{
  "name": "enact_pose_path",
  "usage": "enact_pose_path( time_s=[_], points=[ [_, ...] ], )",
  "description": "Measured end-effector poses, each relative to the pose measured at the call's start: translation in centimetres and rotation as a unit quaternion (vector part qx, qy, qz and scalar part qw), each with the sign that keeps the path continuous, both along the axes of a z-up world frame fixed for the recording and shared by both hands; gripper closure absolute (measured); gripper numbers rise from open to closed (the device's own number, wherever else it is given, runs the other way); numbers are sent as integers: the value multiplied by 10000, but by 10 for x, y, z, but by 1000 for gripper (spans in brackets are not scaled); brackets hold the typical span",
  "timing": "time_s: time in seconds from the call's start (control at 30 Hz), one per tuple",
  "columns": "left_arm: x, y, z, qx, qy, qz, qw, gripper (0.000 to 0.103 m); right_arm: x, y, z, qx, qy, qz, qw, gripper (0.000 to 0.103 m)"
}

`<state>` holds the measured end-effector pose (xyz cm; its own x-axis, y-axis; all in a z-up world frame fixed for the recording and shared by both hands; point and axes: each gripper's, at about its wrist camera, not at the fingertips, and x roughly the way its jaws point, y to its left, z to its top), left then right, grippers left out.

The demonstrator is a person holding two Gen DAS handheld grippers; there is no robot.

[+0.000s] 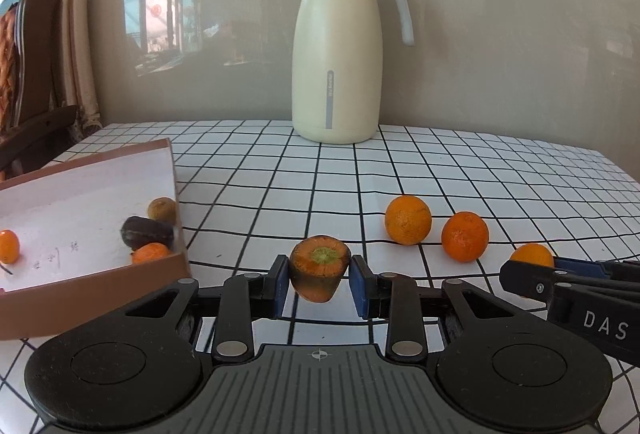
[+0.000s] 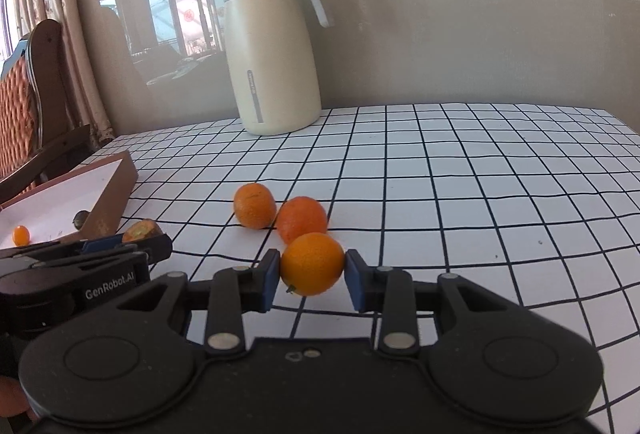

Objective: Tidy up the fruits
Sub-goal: 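Carry the carrot piece and orange over the brown box with both tools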

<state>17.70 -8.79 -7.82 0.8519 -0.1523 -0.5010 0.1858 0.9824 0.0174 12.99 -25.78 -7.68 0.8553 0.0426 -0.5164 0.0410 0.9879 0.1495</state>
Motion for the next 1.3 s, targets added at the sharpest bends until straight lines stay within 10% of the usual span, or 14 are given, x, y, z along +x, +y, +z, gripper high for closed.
enact_pose_path(
  time_s=[0.67,1.3],
  points=[
    [-76,113,28,4,-371,1094,9933,70,-29,112,18,-66,-366,1317,9906,77],
    [-72,220,40,12,-632,2141,9748,70,5,195,43,-59,-742,2049,9760,77]
  ],
)
